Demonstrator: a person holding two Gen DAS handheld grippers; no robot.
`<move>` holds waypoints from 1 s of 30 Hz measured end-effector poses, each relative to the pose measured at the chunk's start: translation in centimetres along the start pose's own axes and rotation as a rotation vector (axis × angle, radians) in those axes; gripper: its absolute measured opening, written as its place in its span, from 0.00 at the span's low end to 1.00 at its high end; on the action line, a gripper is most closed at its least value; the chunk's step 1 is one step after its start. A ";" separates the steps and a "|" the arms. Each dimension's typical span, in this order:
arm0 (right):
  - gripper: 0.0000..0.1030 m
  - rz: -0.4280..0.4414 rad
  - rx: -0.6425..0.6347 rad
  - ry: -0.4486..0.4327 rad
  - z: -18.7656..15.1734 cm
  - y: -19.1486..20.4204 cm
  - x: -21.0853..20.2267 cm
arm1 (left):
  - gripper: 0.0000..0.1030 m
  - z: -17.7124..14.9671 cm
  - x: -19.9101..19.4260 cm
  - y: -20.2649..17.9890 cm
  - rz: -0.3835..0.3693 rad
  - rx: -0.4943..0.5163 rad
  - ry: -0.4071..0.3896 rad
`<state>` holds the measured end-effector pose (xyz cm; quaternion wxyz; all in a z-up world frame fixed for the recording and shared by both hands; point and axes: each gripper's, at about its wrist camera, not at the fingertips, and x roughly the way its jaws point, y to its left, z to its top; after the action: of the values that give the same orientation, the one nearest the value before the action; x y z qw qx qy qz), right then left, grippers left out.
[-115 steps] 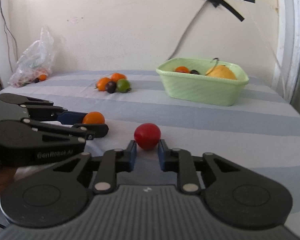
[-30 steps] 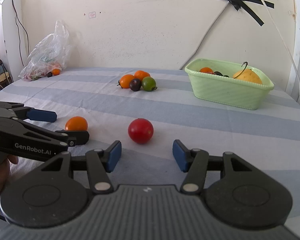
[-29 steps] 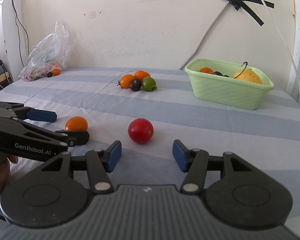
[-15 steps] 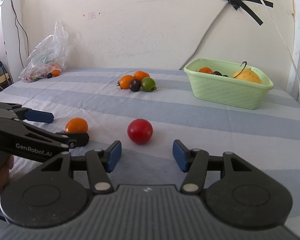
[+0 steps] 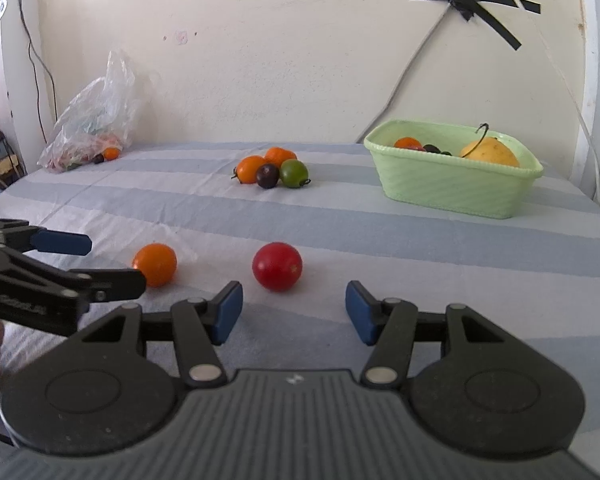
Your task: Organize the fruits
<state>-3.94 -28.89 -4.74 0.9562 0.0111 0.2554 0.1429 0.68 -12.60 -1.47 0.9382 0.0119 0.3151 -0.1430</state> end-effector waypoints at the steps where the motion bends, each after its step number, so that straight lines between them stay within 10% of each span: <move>1: 0.58 0.006 0.004 0.001 0.1 -0.1 0.0 | 0.87 0.3 -0.2 -0.2 -0.016 0.008 -0.009; 10: 0.54 0.068 -0.077 0.009 2.1 0.3 1.0 | 0.47 0.2 1.7 -2.5 -0.054 0.109 0.063; 13: 0.31 0.071 -0.110 0.049 2.0 0.6 2.1 | 0.29 0.1 1.6 -2.4 -0.051 0.112 0.052; 30: 0.31 -0.136 -0.017 -0.233 7.9 -8.2 2.0 | 0.29 15.3 9.2 -6.8 -0.290 0.062 -0.051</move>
<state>3.79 -35.76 0.43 0.9869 0.0022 0.1417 0.0777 14.86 -23.25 5.79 0.9146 -0.0085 0.2850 -0.2868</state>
